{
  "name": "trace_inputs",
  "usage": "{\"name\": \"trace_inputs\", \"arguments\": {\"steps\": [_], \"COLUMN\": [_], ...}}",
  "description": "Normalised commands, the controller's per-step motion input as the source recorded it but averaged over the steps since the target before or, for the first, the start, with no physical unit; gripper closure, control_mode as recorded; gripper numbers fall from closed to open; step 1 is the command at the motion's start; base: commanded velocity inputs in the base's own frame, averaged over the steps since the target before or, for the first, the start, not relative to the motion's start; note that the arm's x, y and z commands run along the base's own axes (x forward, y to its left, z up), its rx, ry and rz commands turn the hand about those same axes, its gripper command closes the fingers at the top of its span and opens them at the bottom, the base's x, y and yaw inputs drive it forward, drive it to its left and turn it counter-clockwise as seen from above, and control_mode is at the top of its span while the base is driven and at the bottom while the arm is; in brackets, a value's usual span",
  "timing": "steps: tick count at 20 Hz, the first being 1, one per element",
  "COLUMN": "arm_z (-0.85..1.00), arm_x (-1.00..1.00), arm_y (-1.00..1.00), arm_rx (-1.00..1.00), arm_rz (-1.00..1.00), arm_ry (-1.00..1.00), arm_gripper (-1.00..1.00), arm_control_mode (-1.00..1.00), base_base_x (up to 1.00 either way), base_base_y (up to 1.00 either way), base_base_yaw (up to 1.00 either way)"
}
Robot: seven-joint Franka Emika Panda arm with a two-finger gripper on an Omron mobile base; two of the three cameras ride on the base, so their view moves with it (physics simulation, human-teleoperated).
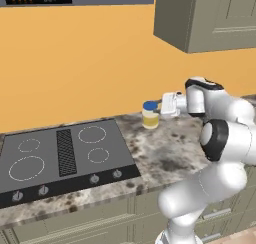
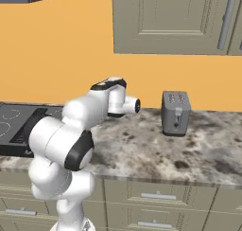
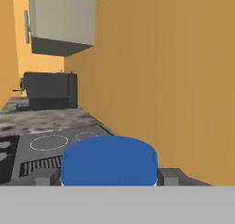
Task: Collect the turmeric, mayonnaise, and shaker from the cabinet and place them next to the stove.
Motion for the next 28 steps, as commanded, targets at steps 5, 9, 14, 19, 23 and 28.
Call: {"name": "trace_inputs", "arguments": {"steps": [5,9,14,19,23,28], "arm_z": [-0.45,-0.45,-0.52,-0.47,-0.39,-0.41], "arm_x": [0.77,0.74,0.50,0.41,0.35,0.25], "arm_y": [0.17,0.15,0.16,0.20,0.21,0.19], "arm_rx": [0.00,0.00,0.00,0.00,0.00,0.00], "arm_rz": [0.07,0.07,0.06,0.03,0.03,0.03], "arm_ry": [0.07,0.05,0.00,0.00,0.00,0.00], "arm_gripper": [1.00,1.00,1.00,1.00,1.00,1.00], "arm_control_mode": [-1.00,-1.00,-1.00,-1.00,-1.00,-1.00], "base_base_x": [0.00,0.00,0.00,0.00,0.00,0.00], "base_base_y": [0.00,0.00,0.00,0.00,0.00,0.00], "base_base_yaw": [0.00,0.00,0.00,0.00,0.00,0.00]}}
